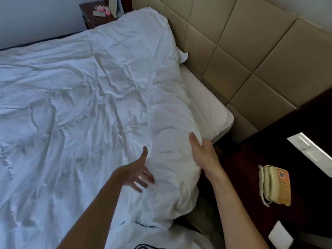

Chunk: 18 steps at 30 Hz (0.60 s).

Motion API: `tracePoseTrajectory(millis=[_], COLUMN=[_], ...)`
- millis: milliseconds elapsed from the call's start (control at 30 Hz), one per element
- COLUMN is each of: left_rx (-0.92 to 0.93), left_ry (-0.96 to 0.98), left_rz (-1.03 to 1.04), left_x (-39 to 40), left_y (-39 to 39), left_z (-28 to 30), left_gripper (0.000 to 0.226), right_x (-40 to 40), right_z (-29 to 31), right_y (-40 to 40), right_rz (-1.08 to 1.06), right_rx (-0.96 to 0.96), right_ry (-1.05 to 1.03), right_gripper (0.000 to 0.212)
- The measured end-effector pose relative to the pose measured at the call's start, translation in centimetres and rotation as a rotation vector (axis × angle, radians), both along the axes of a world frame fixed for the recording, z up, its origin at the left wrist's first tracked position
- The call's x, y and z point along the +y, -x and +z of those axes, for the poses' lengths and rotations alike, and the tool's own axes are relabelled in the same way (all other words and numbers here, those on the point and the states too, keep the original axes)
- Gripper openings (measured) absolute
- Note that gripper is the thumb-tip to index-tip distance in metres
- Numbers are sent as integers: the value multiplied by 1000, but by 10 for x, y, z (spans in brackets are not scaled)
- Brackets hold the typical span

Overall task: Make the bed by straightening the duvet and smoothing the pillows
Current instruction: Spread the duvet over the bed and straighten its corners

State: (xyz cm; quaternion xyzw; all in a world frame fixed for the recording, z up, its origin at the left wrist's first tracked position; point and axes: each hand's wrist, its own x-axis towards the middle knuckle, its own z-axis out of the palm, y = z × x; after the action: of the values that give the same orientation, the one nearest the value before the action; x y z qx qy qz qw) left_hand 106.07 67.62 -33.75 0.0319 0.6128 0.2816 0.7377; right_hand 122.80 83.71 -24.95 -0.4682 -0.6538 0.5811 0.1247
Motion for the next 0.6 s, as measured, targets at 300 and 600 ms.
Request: tracePoseTrajectory(millis=[300, 600], left_rx=[-398, -50], left_ry=[-268, -427], left_rz=[894, 798], left_x=[68, 186], left_y=[-14, -20], left_z=[-3, 49], left_gripper=[53, 45], right_x=[9, 67], right_z=[-5, -24], right_y=[2, -34], right_rz=[-46, -91], right_rx=[-64, -75], right_ry=[-101, -60], right_gripper=[55, 56])
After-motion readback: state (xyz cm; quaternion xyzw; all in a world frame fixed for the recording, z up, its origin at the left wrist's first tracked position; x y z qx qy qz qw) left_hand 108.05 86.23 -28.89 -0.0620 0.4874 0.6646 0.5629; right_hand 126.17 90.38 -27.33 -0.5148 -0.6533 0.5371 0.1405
